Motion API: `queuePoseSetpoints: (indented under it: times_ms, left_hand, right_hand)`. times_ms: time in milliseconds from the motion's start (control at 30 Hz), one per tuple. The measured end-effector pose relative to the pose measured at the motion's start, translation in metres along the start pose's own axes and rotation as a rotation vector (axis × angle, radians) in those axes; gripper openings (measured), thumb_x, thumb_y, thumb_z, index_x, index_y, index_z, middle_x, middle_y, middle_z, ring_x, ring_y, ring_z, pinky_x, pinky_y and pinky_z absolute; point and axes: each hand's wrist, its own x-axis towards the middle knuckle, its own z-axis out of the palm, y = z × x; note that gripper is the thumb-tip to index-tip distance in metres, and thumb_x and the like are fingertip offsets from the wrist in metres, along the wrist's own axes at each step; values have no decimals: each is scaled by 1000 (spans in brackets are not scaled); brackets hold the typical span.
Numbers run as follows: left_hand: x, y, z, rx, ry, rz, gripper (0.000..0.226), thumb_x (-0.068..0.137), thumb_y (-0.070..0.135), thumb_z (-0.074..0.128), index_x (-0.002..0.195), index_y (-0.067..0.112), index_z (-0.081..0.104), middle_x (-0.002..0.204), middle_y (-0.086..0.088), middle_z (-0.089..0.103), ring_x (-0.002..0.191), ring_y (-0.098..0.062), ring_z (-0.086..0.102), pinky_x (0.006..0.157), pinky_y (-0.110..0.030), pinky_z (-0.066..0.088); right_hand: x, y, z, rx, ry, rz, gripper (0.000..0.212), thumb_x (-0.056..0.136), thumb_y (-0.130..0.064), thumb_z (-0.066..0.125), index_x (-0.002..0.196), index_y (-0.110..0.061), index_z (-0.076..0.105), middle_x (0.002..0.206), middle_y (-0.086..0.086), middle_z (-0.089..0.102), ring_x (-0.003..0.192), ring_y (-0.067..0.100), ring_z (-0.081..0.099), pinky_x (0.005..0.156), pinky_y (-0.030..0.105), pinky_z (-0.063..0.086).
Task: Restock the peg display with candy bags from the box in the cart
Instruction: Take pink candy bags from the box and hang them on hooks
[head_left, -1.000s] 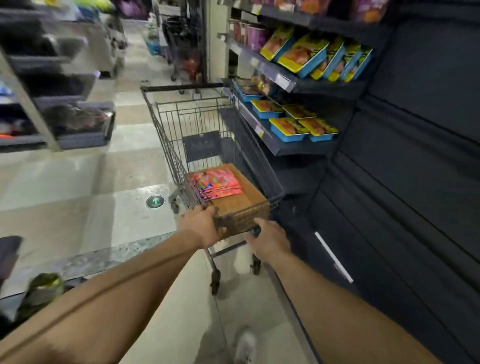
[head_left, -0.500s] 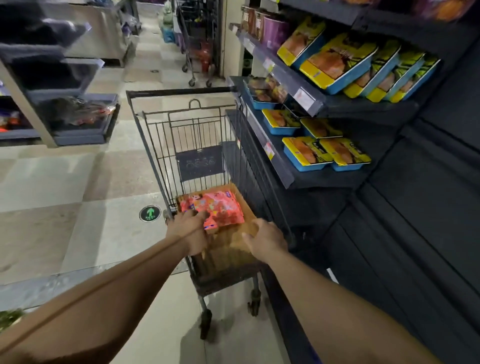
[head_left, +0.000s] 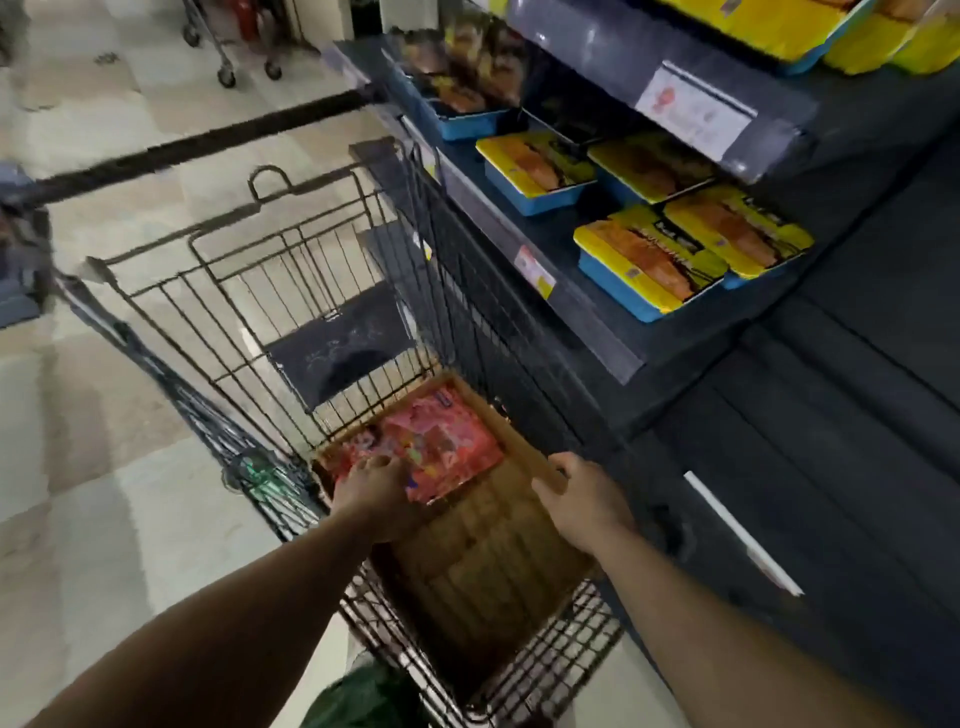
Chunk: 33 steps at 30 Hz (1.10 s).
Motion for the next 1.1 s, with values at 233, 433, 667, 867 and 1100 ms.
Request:
queuePoseSetpoints:
  times_ms: [233, 433, 667, 867, 1100]
  left_hand:
    - [122, -60, 21, 73, -190, 85, 100, 83, 60, 66, 159, 28, 9, 166, -6, 16, 150, -32, 20, 118, -46, 29]
    - [172, -67, 59, 162, -364, 76, 129, 77, 64, 72, 155, 26, -23, 163, -15, -26, 152, -43, 1, 114, -60, 28]
    - [175, -66, 71, 314, -355, 176, 87, 91, 23, 64, 159, 22, 9, 156, -20, 29, 125, -34, 55, 94, -41, 50]
    - [218, -69, 60, 251, -244, 184, 91, 94, 64, 42, 160, 22, -5, 167, -14, -1, 151, -40, 12, 120, -50, 18]
    - [244, -86, 77, 9, -114, 178, 73, 88, 78, 15, 131, 35, 56, 132, -5, 62, 110, -26, 59, 93, -42, 49]
  right_hand:
    - [51, -49, 86, 153, -104, 247, 45, 97, -46, 53, 136, -22, 50, 133, 5, 59, 117, 24, 58, 81, 27, 45]
    - [96, -62, 138, 330, -106, 404, 42, 97, -43, 56, 135, -25, 51, 136, -1, 57, 123, 18, 55, 89, 24, 43]
    - [134, -60, 175, 626, -118, 674, 51, 96, -42, 59, 139, -19, 46, 132, 1, 57, 126, 25, 52, 86, 23, 36]
    - [168, -67, 198, 853, -91, 699, 69, 96, -41, 60, 152, -14, 30, 149, 11, 46, 135, 31, 45, 103, 34, 40]
    - [188, -39, 224, 1255, 69, 701, 93, 63, -41, 89, 139, -8, 48, 128, 13, 63, 115, 31, 64, 97, 45, 54]
